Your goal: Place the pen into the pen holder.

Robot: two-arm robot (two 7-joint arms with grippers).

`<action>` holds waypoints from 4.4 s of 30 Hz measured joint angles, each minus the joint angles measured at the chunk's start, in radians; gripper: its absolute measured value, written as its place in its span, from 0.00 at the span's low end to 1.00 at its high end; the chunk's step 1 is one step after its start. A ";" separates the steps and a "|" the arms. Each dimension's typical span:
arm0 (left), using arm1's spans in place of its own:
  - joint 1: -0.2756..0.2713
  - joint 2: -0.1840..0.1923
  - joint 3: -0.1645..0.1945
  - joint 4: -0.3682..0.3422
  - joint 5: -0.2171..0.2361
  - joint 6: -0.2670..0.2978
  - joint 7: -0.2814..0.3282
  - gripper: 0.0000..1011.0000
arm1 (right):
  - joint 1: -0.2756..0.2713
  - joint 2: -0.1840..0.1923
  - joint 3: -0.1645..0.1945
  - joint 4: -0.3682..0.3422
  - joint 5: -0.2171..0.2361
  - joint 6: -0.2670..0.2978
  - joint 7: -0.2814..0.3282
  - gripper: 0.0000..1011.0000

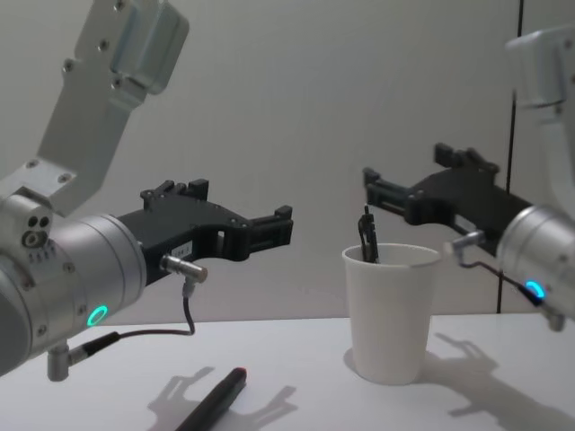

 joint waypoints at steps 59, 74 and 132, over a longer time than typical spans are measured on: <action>0.000 0.000 0.000 0.000 0.000 0.000 0.000 0.99 | -0.427 0.276 0.032 -0.597 0.330 0.390 -0.104 0.99; 0.011 0.008 -0.004 -0.020 -0.023 0.027 -0.004 0.99 | -0.427 0.276 0.032 -0.598 0.330 0.391 -0.104 0.99; 0.242 0.133 -0.043 -0.374 -0.281 0.595 0.160 0.99 | -0.427 0.276 0.032 -0.598 0.330 0.390 -0.103 0.99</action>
